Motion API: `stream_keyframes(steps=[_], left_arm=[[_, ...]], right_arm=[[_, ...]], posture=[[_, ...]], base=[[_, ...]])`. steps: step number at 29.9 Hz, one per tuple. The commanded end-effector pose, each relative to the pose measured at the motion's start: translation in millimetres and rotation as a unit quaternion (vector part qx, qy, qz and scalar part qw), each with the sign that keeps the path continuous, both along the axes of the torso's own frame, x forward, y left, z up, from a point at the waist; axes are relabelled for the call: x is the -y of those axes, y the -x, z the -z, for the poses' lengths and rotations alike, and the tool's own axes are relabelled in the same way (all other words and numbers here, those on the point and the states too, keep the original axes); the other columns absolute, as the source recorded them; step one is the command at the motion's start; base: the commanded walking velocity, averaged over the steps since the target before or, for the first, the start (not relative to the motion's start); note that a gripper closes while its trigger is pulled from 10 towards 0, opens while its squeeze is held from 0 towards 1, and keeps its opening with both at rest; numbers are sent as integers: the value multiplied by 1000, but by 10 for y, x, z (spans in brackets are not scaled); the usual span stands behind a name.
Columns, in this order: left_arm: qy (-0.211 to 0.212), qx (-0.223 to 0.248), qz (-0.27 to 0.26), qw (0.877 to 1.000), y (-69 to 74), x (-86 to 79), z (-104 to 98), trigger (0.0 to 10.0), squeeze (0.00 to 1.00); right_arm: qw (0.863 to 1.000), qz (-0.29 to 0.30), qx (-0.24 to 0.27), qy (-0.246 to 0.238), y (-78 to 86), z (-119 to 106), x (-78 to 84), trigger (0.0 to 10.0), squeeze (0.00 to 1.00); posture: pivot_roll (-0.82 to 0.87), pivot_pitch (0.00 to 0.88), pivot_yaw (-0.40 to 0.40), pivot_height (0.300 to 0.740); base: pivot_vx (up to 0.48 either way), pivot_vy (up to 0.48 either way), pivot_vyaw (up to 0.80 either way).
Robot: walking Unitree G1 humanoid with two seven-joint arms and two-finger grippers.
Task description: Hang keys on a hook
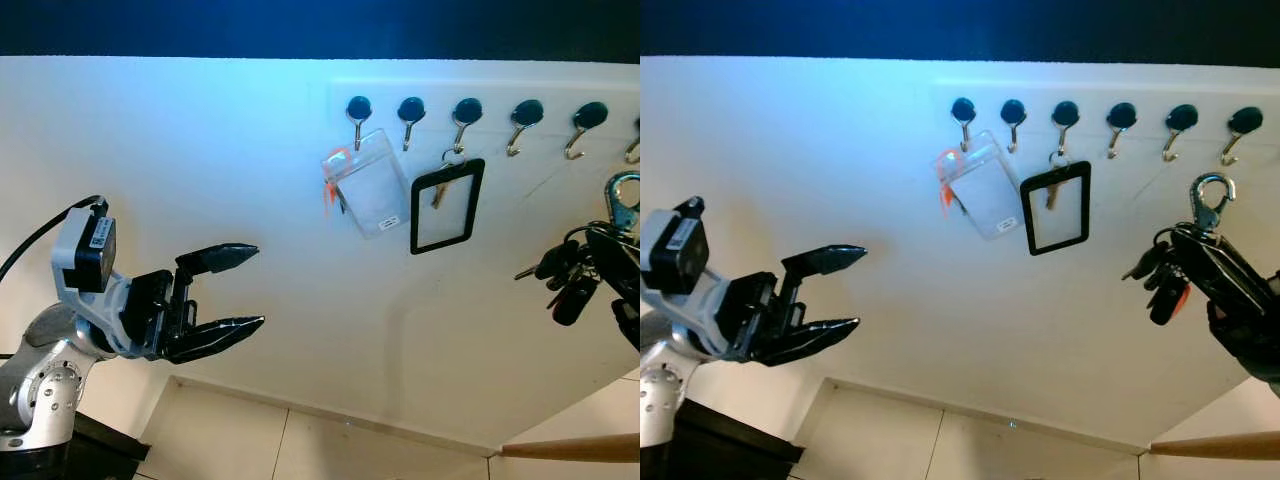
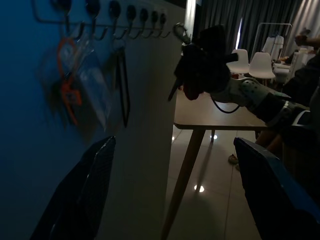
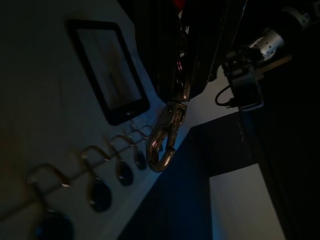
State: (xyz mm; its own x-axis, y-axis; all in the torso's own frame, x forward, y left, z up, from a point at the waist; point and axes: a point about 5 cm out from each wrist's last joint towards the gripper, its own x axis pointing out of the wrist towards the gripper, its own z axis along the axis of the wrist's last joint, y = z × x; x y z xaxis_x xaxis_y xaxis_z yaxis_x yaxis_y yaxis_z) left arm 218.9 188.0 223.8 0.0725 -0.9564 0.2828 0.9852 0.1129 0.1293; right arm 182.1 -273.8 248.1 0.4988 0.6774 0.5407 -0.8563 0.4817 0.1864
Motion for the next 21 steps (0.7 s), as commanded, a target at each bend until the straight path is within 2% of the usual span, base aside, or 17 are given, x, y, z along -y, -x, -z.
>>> stream_keyframes(steps=[1, 9, 21], left_arm=[[-13, -1, 4, 1000, 29, -9, -22, 10000, 0], [-13, -1, 10, 1000, 32, 15, -24, 10000, 0], [-17, 9, 12, 1000, 69, 26, -76, 10000, 0]], right_arm=[[1000, 1, 0, -2, -28, -2, 25, 10000, 0], [999, -22, -2, -23, -171, 12, -7, 10000, 0], [997, -63, -14, -35, -256, 58, -120, 10000, 0]], posture=[[-206, 92, 86, 740], [-209, 94, 83, 740], [-207, 97, 82, 740]], base=[[0, 0, 0], [0, 0, 0], [0, 0, 0]])
